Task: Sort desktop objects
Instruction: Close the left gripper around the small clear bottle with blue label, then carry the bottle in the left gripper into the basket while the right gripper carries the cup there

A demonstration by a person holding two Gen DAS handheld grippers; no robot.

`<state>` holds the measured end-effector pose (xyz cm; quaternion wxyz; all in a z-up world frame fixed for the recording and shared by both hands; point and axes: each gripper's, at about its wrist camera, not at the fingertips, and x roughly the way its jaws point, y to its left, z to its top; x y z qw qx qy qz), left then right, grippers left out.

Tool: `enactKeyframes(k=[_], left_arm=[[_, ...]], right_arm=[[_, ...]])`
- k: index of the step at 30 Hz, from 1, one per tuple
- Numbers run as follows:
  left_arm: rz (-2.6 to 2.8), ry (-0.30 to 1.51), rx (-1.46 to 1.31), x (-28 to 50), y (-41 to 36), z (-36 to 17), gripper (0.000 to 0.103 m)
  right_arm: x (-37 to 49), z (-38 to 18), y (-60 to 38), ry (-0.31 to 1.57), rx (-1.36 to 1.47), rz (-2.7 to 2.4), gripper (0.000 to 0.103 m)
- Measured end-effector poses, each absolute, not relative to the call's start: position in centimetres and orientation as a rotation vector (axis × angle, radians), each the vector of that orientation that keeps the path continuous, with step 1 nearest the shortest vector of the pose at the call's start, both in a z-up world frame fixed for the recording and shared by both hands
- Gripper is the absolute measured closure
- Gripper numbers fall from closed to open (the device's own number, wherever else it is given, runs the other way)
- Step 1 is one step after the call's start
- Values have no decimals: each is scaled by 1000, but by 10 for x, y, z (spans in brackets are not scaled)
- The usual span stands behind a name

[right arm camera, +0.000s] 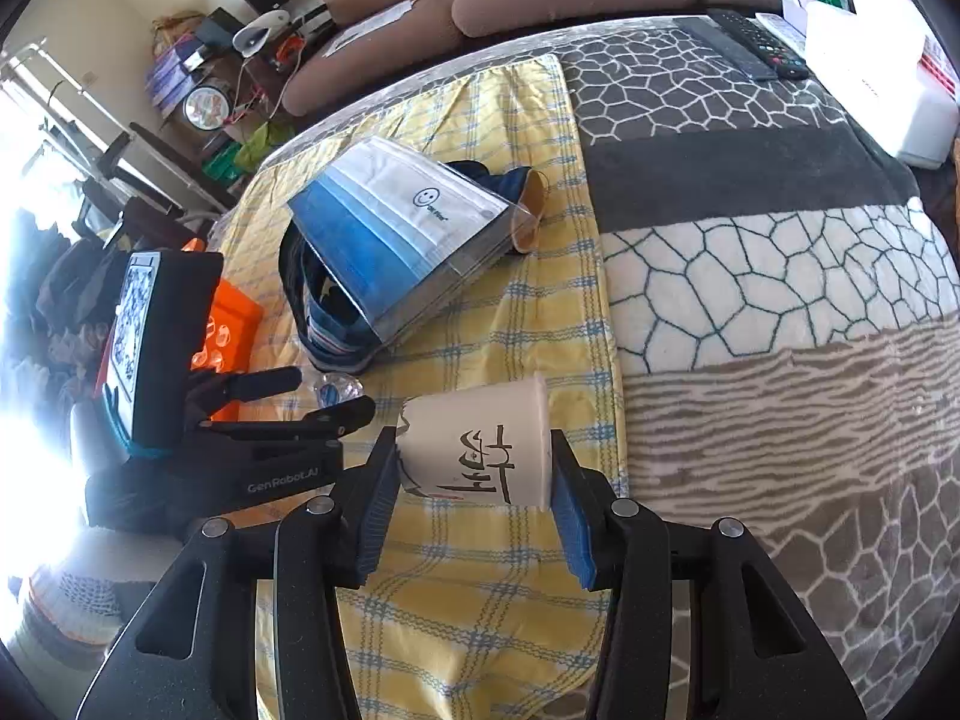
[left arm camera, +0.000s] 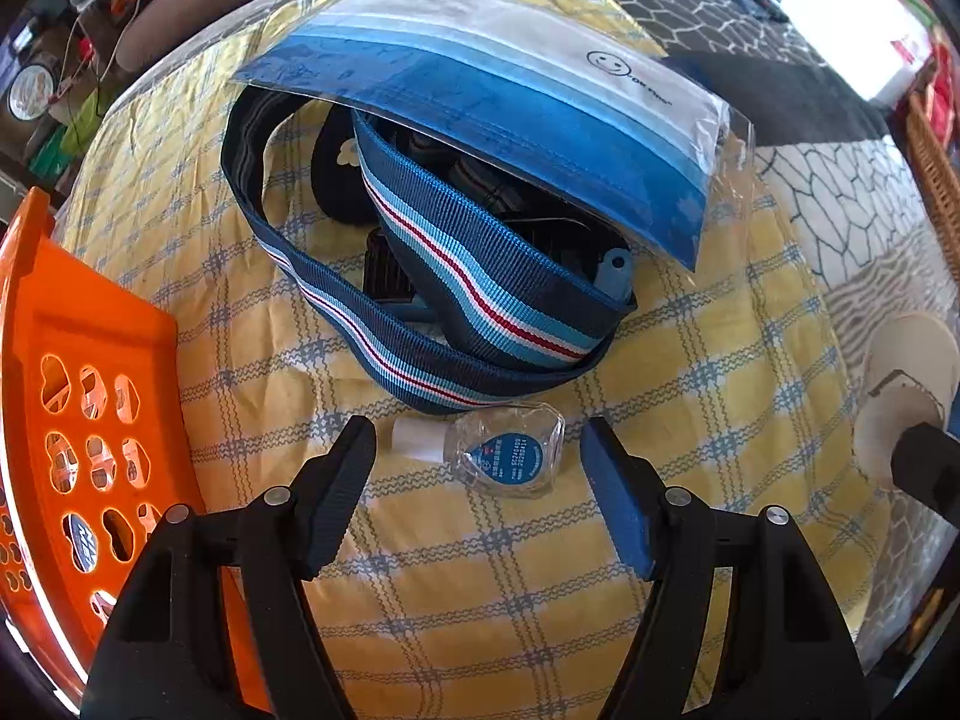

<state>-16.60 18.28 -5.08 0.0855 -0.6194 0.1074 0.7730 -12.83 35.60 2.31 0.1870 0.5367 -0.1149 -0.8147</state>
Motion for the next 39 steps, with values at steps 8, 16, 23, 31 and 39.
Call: enactKeyframes(k=[8, 16, 23, 31, 39], left_arm=[[2293, 350, -1782, -159, 187, -49, 50], [2310, 269, -1727, -147, 172, -21, 50], [2363, 208, -1619, -136, 147, 39, 50], [2465, 123, -1535, -122, 71, 97, 50], [2571, 10, -1548, -113, -36, 114, 50]], right_arm=[[-129, 27, 339, -290, 1493, -2276, 54], [-127, 36, 329, -254, 1497, -2282, 54], [-119, 66, 307, -218, 1463, -2301, 54], [-106, 108, 256, -191, 1405, -2288, 54], [-100, 127, 171, -122, 1373, -2235, 54]])
